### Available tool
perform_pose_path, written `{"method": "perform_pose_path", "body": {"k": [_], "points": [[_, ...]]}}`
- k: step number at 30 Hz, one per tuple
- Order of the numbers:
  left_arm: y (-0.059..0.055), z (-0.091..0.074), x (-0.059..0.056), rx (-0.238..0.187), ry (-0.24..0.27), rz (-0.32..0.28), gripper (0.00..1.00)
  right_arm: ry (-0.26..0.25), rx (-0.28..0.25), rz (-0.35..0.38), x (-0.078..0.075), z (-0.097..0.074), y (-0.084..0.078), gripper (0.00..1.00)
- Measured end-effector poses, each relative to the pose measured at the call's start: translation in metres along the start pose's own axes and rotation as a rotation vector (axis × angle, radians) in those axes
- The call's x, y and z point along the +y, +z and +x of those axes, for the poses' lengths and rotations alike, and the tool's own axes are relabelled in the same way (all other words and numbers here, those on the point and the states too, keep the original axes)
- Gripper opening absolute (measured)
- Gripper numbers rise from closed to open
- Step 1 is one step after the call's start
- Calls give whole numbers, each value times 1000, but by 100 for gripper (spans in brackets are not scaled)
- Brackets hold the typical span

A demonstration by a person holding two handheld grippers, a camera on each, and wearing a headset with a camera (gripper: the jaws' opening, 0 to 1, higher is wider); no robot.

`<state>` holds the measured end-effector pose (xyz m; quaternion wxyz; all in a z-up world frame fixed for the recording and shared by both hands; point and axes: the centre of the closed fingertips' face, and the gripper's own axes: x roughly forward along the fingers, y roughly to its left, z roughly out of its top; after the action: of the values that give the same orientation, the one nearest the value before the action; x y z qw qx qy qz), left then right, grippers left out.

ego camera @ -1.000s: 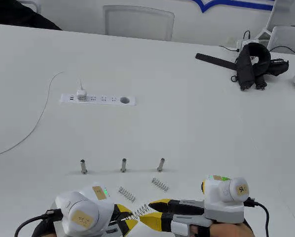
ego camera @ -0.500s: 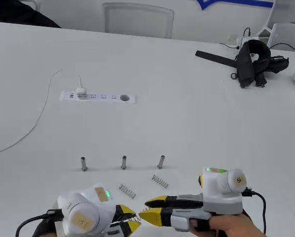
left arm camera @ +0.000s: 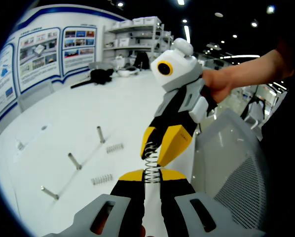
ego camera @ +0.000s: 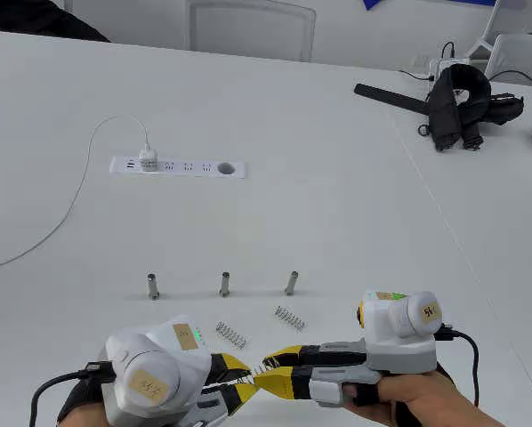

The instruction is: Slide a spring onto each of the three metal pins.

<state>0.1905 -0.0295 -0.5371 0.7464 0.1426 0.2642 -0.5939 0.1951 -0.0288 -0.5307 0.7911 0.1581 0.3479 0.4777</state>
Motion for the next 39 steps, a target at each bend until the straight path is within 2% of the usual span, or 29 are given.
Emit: {"method": "perform_pose_path", "body": {"k": [4,10,21,24,27,29,32,39], "points": [[1,-1,1,2,-6,15,10,11,-23,6,3,-1,7,16],[3,1,-1,7,-22,34,10,24,-20,-27,10,-1,13,12],[13,2,-3,-23,-49,34,10,13,37,-110,13,-9,18,12],[16,2,-4,-39,-64,34,10,23,60,-129,12,-12,18,12],[21,0,-5,-56,-81,34,10,31,116,-210,13,-16,18,14],[25,0,-8,-60,-97,47,10,51,134,-258,16,-18,19,15],[27,1,-13,-55,-119,61,10,63,175,-313,19,-20,18,19],[28,5,-25,-52,-161,88,10,98,278,-416,25,-29,14,21]]}}
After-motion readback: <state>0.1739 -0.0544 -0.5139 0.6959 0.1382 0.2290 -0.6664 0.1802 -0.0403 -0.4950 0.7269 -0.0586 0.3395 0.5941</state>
